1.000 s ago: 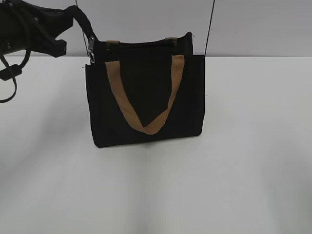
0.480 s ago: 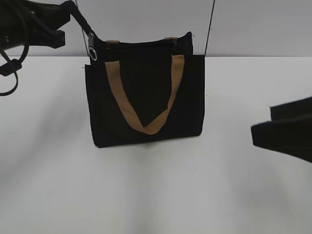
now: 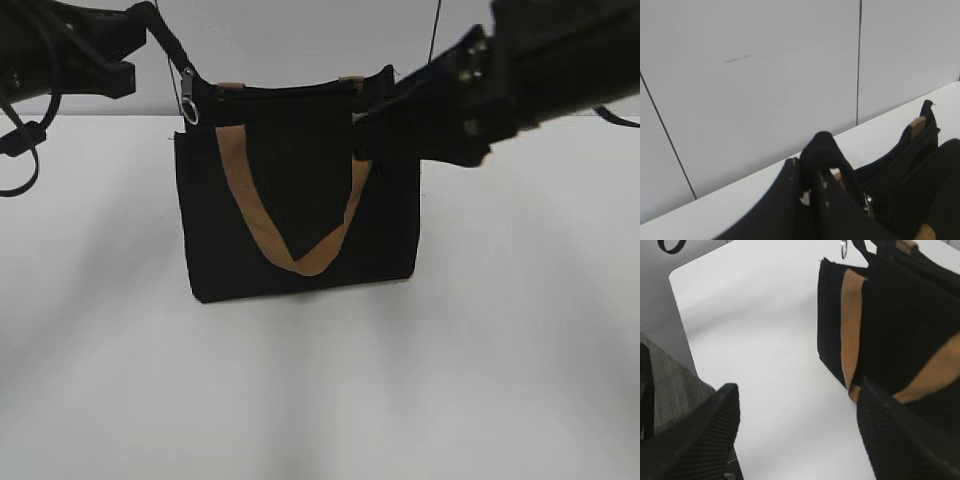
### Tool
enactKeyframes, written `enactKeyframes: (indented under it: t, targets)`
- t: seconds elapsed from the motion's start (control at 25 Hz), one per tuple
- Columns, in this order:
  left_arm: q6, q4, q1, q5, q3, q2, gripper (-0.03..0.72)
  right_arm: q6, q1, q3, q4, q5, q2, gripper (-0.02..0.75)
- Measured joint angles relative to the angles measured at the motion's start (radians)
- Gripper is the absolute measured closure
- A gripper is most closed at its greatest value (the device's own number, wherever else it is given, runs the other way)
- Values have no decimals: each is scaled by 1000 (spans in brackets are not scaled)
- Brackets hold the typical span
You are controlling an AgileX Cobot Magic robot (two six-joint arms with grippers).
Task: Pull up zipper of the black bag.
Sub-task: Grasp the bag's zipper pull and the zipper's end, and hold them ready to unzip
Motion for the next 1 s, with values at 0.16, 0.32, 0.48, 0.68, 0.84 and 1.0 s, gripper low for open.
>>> enactKeyframes:
  t: [0.16, 0.32, 0.48, 0.68, 0.84, 1.0]
  targets:
    - [-26, 0, 0, 0, 0, 0, 661, -12, 90, -149, -1, -16, 157, 220]
    - [-61, -1, 0, 1, 0, 0, 661, -28, 161, -290, -3, -24, 304, 270]
    - [-73, -1, 0, 1, 0, 0, 661, -40, 218, -410, -7, -28, 427, 283]
    - [-74, 0, 0, 2, 0, 0, 661, -43, 257, -529, -9, -31, 546, 287]
    - [-74, 0, 0, 3, 0, 0, 661, -43, 271, -592, -11, -41, 618, 287]
    - [-75, -19, 0, -2, 0, 0, 661, -41, 272, -614, -11, -80, 660, 287]
